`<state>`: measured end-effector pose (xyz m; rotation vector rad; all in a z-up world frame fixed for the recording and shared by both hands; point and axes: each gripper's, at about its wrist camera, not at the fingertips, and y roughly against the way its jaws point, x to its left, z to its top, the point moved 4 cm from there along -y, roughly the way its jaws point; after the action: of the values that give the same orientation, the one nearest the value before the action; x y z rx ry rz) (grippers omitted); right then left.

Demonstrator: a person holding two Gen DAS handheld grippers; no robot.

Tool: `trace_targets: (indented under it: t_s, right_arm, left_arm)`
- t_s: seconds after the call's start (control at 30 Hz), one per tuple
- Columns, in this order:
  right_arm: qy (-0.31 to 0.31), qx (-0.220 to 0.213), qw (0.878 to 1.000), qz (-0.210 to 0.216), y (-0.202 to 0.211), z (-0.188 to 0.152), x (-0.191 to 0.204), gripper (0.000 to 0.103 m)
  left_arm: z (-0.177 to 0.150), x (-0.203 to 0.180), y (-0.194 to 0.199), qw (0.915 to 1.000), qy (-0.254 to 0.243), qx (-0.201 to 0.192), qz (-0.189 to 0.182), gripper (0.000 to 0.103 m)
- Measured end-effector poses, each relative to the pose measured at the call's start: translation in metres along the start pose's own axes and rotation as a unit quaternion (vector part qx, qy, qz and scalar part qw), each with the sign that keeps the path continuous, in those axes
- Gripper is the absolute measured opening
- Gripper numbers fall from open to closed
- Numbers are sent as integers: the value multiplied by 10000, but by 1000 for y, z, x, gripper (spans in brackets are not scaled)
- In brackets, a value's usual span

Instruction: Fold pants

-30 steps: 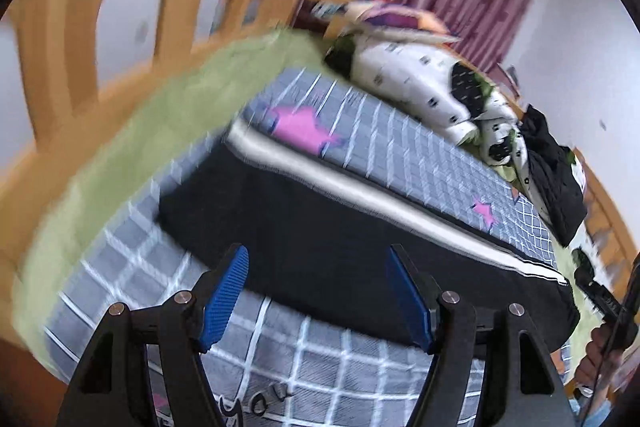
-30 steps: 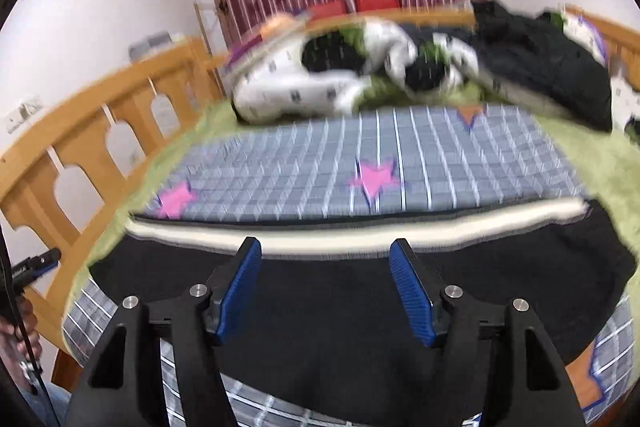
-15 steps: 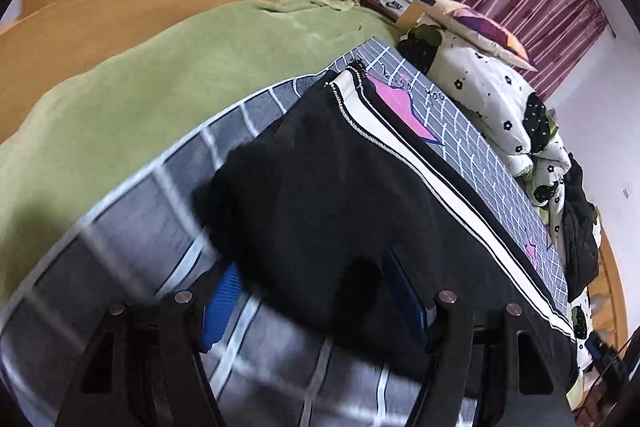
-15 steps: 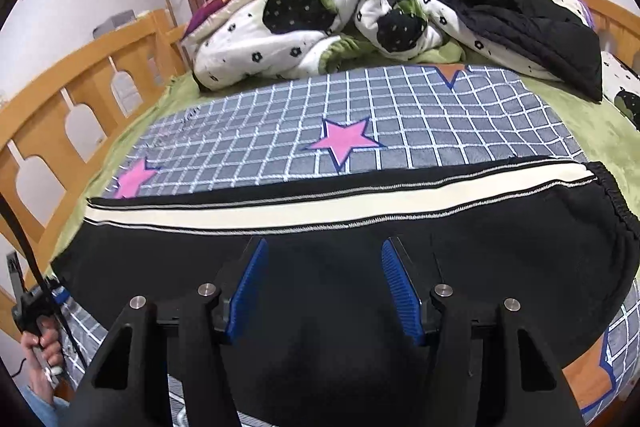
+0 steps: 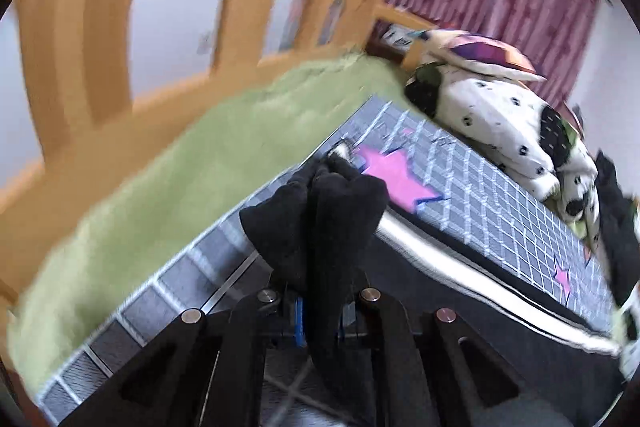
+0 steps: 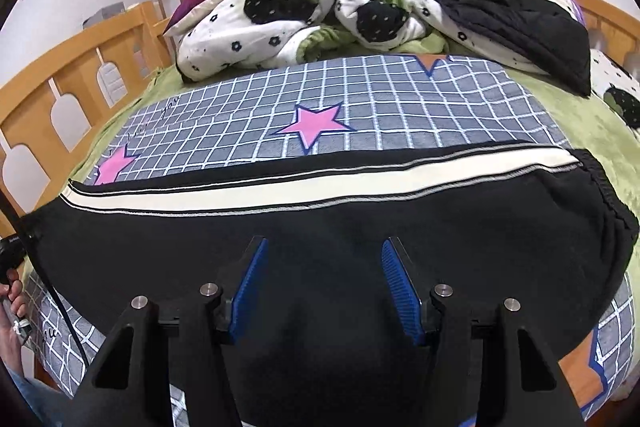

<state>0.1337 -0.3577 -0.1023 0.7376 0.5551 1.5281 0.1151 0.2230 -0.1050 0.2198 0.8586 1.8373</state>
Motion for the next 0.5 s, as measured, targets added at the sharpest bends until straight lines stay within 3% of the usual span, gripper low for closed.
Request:
trace_targets:
  t_s: [0.07,0.17,0.27,0.4,0.5]
  right_arm:
    - [-28,-94,10000,-12,10,-4,-14,59]
    - [-54,-283,9995,-93,24,-9,-35,59]
    - [-185,-470,9986,-172,41,-15,-64,59]
    - [-483,-708,9957,-343,61,-23,-106,59]
    - [-862,-835,9918,-449,75,-32,-142,59]
  left_arm:
    - [9,-35,15,9989,-390,-249,37,10]
    - [12,-97,41,9925,-1069,-554,-209,10]
    - [-3,-177,63,9772,-1908,-759,-536,10]
    - [-44,-277,74,9593,-2528,-590,-1114,10]
    - [-97,-344,75,9439,-2869,-259,-1616,10]
